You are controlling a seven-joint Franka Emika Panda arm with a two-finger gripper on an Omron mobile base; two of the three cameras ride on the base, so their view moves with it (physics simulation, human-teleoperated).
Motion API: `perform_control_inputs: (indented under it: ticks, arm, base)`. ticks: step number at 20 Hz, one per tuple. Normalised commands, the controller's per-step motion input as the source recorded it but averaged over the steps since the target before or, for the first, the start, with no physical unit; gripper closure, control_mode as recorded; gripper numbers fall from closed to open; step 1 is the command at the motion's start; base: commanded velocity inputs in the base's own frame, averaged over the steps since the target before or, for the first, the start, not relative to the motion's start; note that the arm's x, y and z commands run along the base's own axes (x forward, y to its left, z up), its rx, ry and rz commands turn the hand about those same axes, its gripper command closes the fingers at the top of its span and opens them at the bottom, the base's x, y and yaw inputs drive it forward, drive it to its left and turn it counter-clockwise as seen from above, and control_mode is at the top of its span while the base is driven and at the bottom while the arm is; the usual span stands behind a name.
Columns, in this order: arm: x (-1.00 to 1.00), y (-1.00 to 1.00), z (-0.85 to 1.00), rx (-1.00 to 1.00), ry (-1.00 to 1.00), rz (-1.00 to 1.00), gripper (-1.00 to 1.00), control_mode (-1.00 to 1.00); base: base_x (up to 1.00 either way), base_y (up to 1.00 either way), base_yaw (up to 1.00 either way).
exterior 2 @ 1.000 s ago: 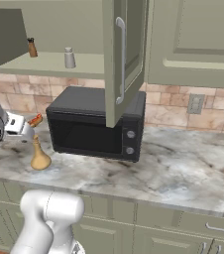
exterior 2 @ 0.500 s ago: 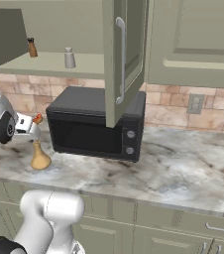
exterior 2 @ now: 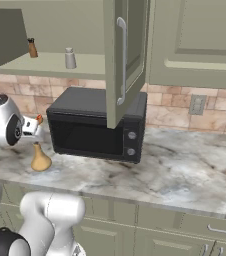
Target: Pick the shaker and oil and vinegar bottle from the counter and place them in the cabinet.
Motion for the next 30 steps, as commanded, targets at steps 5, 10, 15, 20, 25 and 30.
perform_control_inputs:
  ticks: [5,10,15,20,25,30]
  arm:
    - [0.24,0.0,-0.14,0.0,-0.01,0.0,-1.0,-1.0]
    - [0.26,0.04,-0.05,0.0,0.0,0.01,-1.0,-1.0]
    - [0.2,0.1,-0.23,0.02,0.0,0.0,-1.0,-1.0]
    - [0.2,0.15,-0.34,0.0,0.01,0.0,-1.0,-1.0]
    - [0.22,0.07,-0.24,0.0,0.0,0.0,-1.0,-1.0]
    - [0.22,0.01,-0.22,0.0,0.0,0.01,-1.0,-1.0]
  base:
    - [0.0,0.0,0.0]
    - [0.0,0.0,0.0]
    - [0.0,0.0,0.0]
    - [0.0,0.0,0.0]
    - [0.0,0.0,0.0]
    - [0.0,0.0,0.0]
